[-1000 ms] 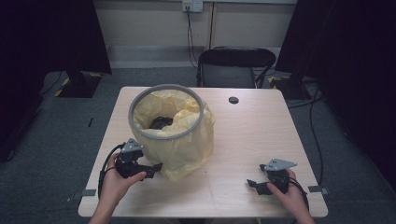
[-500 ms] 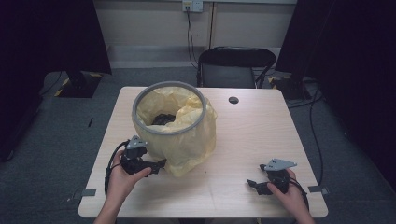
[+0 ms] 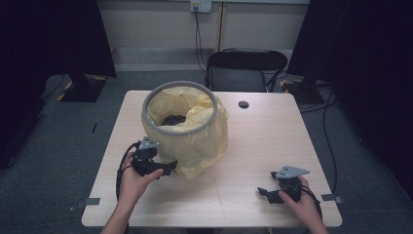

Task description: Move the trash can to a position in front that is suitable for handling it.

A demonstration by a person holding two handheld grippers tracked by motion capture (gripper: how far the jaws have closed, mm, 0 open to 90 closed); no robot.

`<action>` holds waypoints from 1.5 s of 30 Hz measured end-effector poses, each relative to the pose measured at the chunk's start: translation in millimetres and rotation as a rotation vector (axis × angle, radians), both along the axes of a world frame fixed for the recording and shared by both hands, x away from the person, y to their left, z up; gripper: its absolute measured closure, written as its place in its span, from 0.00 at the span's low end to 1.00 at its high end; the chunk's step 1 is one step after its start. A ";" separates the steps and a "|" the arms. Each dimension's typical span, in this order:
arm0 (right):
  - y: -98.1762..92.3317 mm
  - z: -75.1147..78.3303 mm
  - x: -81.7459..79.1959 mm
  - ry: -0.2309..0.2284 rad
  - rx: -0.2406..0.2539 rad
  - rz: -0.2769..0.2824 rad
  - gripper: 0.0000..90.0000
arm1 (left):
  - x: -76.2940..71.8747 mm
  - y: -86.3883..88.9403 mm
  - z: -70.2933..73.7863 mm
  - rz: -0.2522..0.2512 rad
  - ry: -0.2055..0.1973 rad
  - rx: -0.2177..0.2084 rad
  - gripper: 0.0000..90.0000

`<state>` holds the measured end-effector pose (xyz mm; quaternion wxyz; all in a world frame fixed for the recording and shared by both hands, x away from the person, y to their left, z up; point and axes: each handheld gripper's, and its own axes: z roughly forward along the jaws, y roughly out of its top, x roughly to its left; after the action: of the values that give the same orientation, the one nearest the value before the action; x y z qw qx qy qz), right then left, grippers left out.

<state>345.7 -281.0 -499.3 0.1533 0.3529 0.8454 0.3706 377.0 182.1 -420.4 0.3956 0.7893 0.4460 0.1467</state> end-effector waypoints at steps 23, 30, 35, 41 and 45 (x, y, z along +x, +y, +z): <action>-0.2 0.0 0.1 0.000 0.001 0.001 0.17 | 29.3 -15.7 1.4 0.026 0.011 0.005 0.11; -0.7 0.0 0.5 0.002 0.004 0.006 0.17 | 38.8 -19.0 0.8 0.033 0.011 -0.007 0.11; -0.8 0.0 0.5 0.002 0.004 0.007 0.17 | 43.8 -22.0 0.4 0.039 0.009 -0.007 0.11; -1.0 0.0 0.6 0.002 0.005 0.009 0.17 | 50.6 -25.9 0.9 0.045 0.010 -0.005 0.11; -1.4 0.0 0.9 0.003 0.007 0.011 0.17 | 55.2 -27.8 1.5 0.047 0.004 0.000 0.11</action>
<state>346.6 -282.4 -499.3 0.1485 0.3494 0.8462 0.3739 432.2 154.3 -418.9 0.3909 0.7789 0.4655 0.1543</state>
